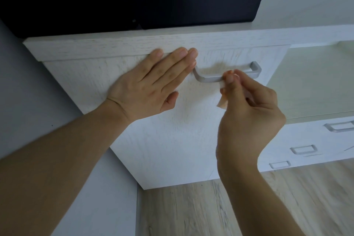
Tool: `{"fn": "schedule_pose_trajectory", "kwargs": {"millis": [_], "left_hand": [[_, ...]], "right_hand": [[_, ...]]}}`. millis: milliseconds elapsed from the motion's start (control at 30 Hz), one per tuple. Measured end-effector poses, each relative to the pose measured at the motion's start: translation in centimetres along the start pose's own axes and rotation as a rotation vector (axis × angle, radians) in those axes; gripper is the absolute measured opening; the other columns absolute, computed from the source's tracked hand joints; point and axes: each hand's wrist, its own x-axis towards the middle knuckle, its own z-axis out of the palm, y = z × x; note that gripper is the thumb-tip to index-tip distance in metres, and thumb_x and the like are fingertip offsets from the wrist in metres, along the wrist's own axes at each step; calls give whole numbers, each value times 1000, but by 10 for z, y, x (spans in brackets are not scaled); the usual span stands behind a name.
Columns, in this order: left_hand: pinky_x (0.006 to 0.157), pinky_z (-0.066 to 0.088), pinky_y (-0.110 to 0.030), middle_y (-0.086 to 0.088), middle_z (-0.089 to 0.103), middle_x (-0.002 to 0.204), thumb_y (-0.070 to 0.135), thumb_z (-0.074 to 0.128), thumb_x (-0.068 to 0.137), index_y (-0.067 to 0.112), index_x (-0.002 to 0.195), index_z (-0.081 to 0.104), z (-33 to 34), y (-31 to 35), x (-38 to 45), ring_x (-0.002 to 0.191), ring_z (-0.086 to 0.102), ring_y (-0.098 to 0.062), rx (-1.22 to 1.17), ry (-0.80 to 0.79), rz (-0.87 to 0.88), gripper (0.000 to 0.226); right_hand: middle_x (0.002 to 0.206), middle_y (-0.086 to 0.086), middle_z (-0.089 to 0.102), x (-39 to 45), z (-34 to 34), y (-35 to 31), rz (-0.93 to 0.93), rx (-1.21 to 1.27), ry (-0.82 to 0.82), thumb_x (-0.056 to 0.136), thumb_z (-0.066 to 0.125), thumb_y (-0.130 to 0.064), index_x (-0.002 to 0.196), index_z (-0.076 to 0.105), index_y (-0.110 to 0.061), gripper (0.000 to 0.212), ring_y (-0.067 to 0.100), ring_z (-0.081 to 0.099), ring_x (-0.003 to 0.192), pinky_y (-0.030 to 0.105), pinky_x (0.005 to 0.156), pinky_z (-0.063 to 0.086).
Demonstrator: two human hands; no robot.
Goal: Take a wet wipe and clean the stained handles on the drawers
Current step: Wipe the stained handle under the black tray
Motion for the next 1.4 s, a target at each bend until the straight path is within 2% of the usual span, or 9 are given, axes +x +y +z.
{"fn": "schedule_pose_trajectory", "kwargs": {"millis": [133,300,433,533,667,800,1067,1233,1400], "left_hand": [[118,9,-41,-18,1,157,40,33,93,-1,149,18,0,1,0,145,2,-28,-16,-10,-1,71],[117,11,-40,-17,9,157,38,33,94,-3,148,16,-3,0,-1,144,3,-28,-28,-13,0,70],[116,15,-39,-14,15,156,33,36,96,-2,149,17,-8,-6,-2,143,18,-27,-101,-28,27,66],[115,17,-40,-11,26,151,31,38,96,0,148,21,-9,-9,-7,141,26,-24,-103,-25,44,63],[116,14,-42,-10,22,153,33,37,96,0,148,21,-7,-10,-14,144,14,-27,-46,-20,26,64],[117,13,-43,-15,22,153,36,37,93,-2,147,24,-3,-7,-14,145,10,-28,-3,-13,15,67],[116,16,-42,-15,26,153,44,48,87,0,146,30,1,-4,-13,140,28,-26,-21,18,-3,76],[116,14,-41,-16,22,153,40,39,92,0,147,25,1,-5,-13,140,24,-26,-33,14,2,70],[116,13,-41,-16,21,152,36,32,92,-1,148,22,-1,-5,-13,140,21,-26,-12,-22,18,68]], "right_hand": [[86,2,62,-8,3,1,-59,-56,-100,80,72,-7,92,74,-12,13,-3,61,77,8,72,48],[90,8,61,-5,3,5,-59,-27,12,81,71,-7,91,74,-10,11,-7,59,75,6,71,46],[83,-3,56,-15,7,5,-77,-47,-85,81,71,-6,92,73,-14,15,-3,58,75,9,71,46],[84,3,59,-15,3,5,-99,-51,-93,81,71,-6,95,73,-14,17,-3,58,77,8,72,47],[81,-8,53,-21,12,4,-122,-64,-113,79,72,-5,90,74,-16,15,-1,56,75,8,70,46],[78,-12,47,-26,24,3,-70,-41,-55,79,72,-4,85,74,-15,12,-2,55,73,6,69,45],[82,-8,53,-37,50,-5,137,51,0,79,72,-8,83,75,-19,12,-2,58,77,4,72,47],[89,3,65,-35,54,-10,292,179,127,77,74,-9,76,73,-22,13,3,66,75,9,66,51],[89,9,68,-34,43,-9,255,141,161,76,75,-12,75,73,-23,11,9,68,75,15,67,54]]}}
